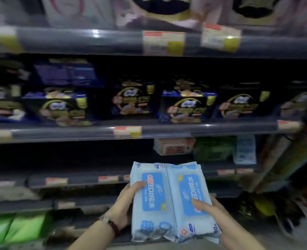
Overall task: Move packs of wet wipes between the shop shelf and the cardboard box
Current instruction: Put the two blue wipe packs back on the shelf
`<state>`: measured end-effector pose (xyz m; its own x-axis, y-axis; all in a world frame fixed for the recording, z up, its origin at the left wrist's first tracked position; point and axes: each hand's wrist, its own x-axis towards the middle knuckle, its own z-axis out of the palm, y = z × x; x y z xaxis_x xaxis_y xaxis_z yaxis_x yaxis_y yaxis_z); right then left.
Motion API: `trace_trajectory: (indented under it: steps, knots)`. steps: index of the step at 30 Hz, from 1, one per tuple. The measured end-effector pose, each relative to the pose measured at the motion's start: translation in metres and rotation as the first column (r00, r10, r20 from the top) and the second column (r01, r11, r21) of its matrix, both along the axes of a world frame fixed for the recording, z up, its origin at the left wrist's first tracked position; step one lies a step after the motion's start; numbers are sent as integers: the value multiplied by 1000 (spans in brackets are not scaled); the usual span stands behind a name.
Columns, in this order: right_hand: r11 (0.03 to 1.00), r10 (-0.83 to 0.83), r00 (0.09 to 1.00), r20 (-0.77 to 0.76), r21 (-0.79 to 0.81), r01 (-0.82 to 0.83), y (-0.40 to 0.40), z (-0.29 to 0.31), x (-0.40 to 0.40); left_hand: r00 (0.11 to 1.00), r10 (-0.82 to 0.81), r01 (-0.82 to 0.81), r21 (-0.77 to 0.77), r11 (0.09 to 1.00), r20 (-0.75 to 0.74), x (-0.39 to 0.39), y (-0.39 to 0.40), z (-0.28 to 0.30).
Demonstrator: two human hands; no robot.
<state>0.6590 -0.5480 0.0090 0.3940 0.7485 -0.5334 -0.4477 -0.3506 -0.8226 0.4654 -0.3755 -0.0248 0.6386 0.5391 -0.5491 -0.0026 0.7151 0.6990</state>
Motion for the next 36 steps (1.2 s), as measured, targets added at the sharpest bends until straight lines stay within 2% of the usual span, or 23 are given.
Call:
trace_trajectory:
  steps: [4, 10, 16, 21, 25, 27, 30, 34, 36]
  knots:
    - [988, 153, 988, 35, -16, -152, 38, -2, -29, 978, 203, -203, 15, 979, -41, -52, 13, -5]
    - [974, 226, 974, 25, -7, -226, 84, 6, -61, 940, 340, -337, 89, 937, -31, -91, 62, 3]
    - [998, 62, 998, 20, -12, -62, 105, 11, -71, 959, 283, -272, 192, 943, -31, -70, 120, 17]
    - [998, -51, 996, 68, -34, 53, 91, 13, -60, 987, 160, -159, 74, 985, -8, -27, 157, 6]
    - [987, -152, 986, 66, -51, 156, 71, 16, -55, 991, 107, -90, 183, 979, -86, 14, 168, 15]
    - [980, -187, 980, 65, -61, 191, 64, 17, -54, 997, 40, -26, 209, 977, -63, 31, 170, 18]
    - [977, -196, 977, 84, -69, 202, 55, 20, -58, 996, -67, 78, 205, 976, -58, 47, 175, 12]
    - [983, -156, 985, 79, -82, 162, 57, 22, -58, 997, -50, 58, 177, 983, -50, 55, 173, 11]
    - [986, -142, 987, 71, -78, 148, 61, 23, -57, 996, -23, 43, 230, 972, -88, 53, 170, 11]
